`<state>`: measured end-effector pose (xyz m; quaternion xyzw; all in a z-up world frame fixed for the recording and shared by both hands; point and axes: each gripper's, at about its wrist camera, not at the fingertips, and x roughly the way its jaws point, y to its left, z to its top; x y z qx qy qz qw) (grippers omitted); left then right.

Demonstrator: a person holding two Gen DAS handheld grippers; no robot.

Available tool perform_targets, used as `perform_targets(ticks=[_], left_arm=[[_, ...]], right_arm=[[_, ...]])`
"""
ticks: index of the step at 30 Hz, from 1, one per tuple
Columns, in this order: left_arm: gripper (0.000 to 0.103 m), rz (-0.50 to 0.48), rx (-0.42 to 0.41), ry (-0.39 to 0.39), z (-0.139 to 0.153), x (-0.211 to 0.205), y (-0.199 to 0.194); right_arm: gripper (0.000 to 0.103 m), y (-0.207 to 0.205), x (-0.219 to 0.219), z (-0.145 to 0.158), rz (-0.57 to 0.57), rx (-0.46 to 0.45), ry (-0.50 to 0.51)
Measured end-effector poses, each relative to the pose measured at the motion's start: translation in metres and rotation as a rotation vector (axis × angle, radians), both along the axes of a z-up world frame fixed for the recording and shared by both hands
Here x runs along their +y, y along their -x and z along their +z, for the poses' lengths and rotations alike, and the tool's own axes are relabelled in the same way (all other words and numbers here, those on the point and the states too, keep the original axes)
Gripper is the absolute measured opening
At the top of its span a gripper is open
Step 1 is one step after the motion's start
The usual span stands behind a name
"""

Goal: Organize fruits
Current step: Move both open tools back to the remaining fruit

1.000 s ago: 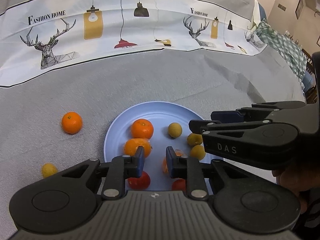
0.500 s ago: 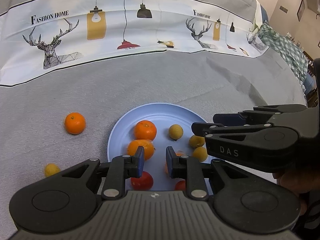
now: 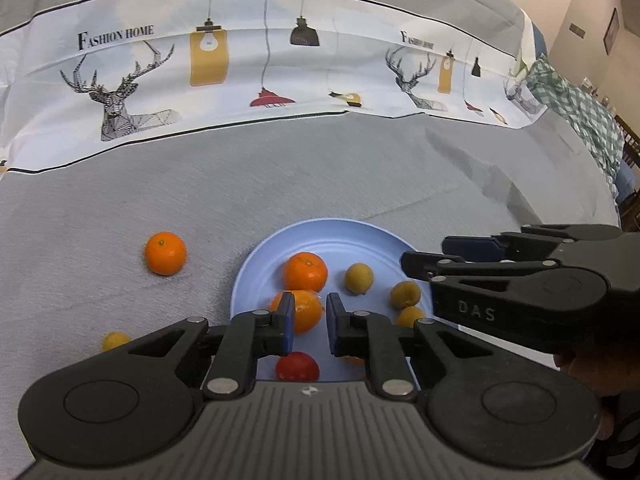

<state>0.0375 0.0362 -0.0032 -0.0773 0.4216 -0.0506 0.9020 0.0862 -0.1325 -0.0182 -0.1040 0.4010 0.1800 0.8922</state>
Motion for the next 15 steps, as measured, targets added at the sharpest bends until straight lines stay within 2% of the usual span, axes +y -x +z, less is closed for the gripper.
perform_targets(ticks=[3, 8, 10, 12, 15], left_arm=[[0.018, 0.028, 0.006, 0.004, 0.001, 0.008, -0.001], [0.018, 0.115, 0.019, 0.036, 0.006, 0.038, -0.005], [0.018, 0.176, 0.036, 0.056, 0.009, 0.062, -0.008], [0.018, 0.250, 0.067, 0.103, 0.010, 0.091, -0.010], [0.018, 0.326, 0.160, 0.174, -0.001, 0.128, -0.014]], right_arm=[[0.040, 0.000, -0.002, 0.003, -0.005, -0.015, -0.011], [0.023, 0.001, -0.003, 0.008, -0.008, -0.043, -0.038], [0.023, 0.001, -0.003, 0.010, -0.006, -0.050, -0.044], [0.023, 0.001, -0.002, 0.011, -0.004, -0.050, -0.048], [0.023, 0.001, 0.000, 0.013, 0.000, -0.048, -0.062]])
